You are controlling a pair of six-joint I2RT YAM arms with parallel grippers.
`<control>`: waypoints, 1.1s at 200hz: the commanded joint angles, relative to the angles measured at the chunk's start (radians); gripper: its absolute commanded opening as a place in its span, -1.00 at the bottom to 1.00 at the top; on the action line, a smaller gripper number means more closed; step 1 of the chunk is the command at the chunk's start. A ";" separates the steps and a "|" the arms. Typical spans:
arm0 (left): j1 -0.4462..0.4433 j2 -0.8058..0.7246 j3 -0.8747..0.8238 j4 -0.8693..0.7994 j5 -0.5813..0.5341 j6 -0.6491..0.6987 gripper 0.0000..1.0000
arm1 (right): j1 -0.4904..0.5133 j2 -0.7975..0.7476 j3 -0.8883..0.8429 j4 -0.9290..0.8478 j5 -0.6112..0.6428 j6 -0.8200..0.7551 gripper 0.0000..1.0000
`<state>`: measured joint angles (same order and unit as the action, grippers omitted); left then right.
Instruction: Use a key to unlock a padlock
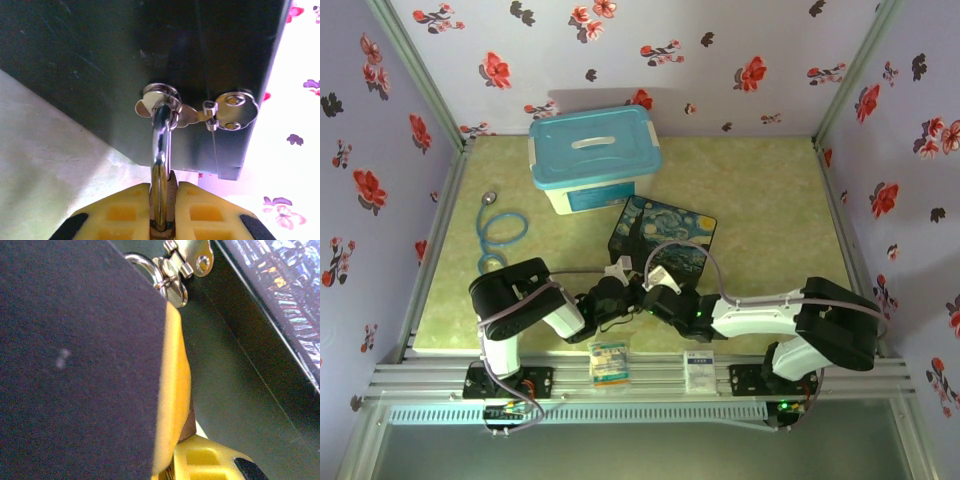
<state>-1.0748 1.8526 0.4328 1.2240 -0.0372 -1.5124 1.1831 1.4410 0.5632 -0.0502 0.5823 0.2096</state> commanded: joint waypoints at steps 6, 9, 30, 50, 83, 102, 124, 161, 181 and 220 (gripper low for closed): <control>-0.029 -0.003 0.028 0.089 0.067 0.014 -1.00 | -0.031 -0.043 -0.042 0.198 -0.190 0.034 -0.88; -0.027 -0.003 0.027 0.088 0.066 0.017 -1.00 | -0.040 -0.051 -0.051 0.215 -0.220 0.040 -0.88; -0.025 0.000 0.017 0.088 0.063 0.035 -0.89 | -0.095 -0.126 -0.135 0.335 -0.420 0.118 -0.89; -0.024 0.008 0.008 0.088 0.063 0.042 -0.93 | -0.110 -0.194 -0.221 0.449 -0.497 0.200 -0.89; -0.019 0.014 -0.004 0.088 0.058 0.040 -0.99 | -0.157 -0.257 -0.334 0.579 -0.574 0.287 -0.91; -0.014 0.011 -0.012 0.088 0.057 0.042 -0.94 | -0.182 -0.276 -0.365 0.614 -0.625 0.318 -0.92; -0.008 0.008 -0.023 0.088 0.051 0.049 -0.82 | -0.187 -0.280 -0.365 0.594 -0.652 0.316 -0.94; -0.005 0.009 -0.034 0.087 0.028 0.065 -0.57 | -0.193 -0.251 -0.377 0.629 -0.687 0.333 -0.94; -0.007 0.009 -0.037 0.082 0.018 0.083 -0.57 | -0.195 -0.242 -0.385 0.645 -0.692 0.344 -0.94; -0.026 -0.003 -0.057 0.036 -0.047 0.098 -0.40 | -0.195 -0.226 -0.370 0.624 -0.688 0.348 -0.94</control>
<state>-1.0927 1.8572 0.3943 1.2667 0.0090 -1.4567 0.9833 1.2079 0.1791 0.5098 -0.0429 0.5407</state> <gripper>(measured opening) 0.226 0.051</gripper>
